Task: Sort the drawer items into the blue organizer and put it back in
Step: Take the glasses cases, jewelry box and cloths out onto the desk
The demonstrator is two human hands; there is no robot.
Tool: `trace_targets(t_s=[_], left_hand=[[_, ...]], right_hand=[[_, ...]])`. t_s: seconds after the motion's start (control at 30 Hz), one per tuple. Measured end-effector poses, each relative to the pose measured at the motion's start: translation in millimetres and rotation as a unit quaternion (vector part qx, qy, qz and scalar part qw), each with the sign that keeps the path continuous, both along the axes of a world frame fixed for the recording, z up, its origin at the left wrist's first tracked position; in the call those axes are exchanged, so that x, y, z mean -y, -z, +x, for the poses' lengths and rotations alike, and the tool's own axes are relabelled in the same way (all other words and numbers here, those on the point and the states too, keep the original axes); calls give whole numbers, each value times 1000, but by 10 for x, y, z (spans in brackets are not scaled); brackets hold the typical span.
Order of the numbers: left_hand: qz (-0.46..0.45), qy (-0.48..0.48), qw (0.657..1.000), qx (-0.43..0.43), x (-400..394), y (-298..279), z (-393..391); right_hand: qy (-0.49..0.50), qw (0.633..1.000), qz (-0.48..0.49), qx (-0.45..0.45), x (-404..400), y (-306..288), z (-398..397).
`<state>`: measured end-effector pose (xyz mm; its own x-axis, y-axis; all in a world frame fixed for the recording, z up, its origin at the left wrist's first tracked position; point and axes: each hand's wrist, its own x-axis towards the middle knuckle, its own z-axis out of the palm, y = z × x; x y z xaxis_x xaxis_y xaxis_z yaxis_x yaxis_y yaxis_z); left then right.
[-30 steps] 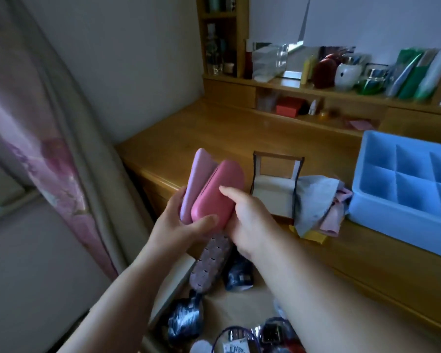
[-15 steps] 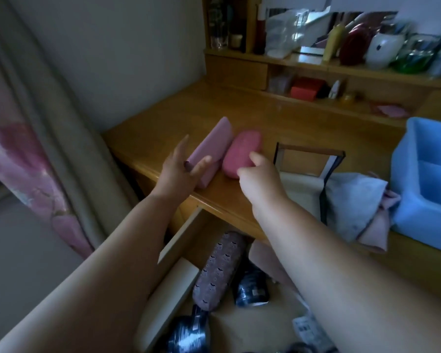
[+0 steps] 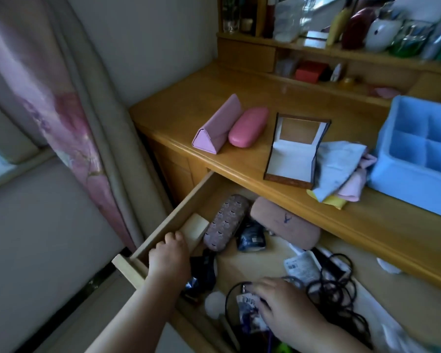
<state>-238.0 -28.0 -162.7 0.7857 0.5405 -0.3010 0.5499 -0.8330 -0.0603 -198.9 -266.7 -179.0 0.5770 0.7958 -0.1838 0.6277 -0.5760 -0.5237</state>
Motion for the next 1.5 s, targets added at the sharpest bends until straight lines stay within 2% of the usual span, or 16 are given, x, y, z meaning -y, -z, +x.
trace_targets(t_s=[0.1,0.23,0.37,0.5,0.57,0.63,0.7,0.77,0.87,0.93,1.0,1.07,1.13,1.23,1.43,1.5], left_hand=[[44,-4,998,-54,58,-24,80],[-61,-91,993,-54,-3,33,103],[-91,-67,994,11,-34,-16,38],[-74,-68,988,116,21,-287,16],[-229,-138,950,163,123,-432,10],[-393,-180,880,197,315,-517,14],[-418,-127,874,213,630,-518,-52],[-449,-44,860,237,958,-459,-192],[-493,36,848,191,1173,-431,-357],[-469,8,850,241,1050,-379,-239],[-336,-15,900,277,866,-318,15],[-231,-12,946,228,723,-226,284],[-215,-17,965,150,655,-110,511],[-208,-7,974,91,624,33,680],[-313,-98,930,169,377,34,460],[-318,-95,923,193,297,-16,269]], right_hand=[[-23,999,-32,10,84,-23,-76],[10,1000,-22,-5,240,-47,-169],[23,999,-25,-17,325,-69,-275],[119,990,70,-20,339,-157,-269],[207,960,147,-116,251,-262,-218],[267,892,215,-295,103,-382,-160],[288,798,271,-455,-45,-470,-112],[295,752,289,-514,-145,-504,-55],[387,750,271,-463,-102,-459,45],[411,742,251,-467,35,-412,89],[401,764,218,-455,194,-403,92],[377,797,187,-432,319,-435,82],[346,828,158,-413,417,-488,86],[319,821,177,-440,477,-604,136],[303,807,284,-419,163,-961,287],[278,783,309,-463,-65,-1119,386]])
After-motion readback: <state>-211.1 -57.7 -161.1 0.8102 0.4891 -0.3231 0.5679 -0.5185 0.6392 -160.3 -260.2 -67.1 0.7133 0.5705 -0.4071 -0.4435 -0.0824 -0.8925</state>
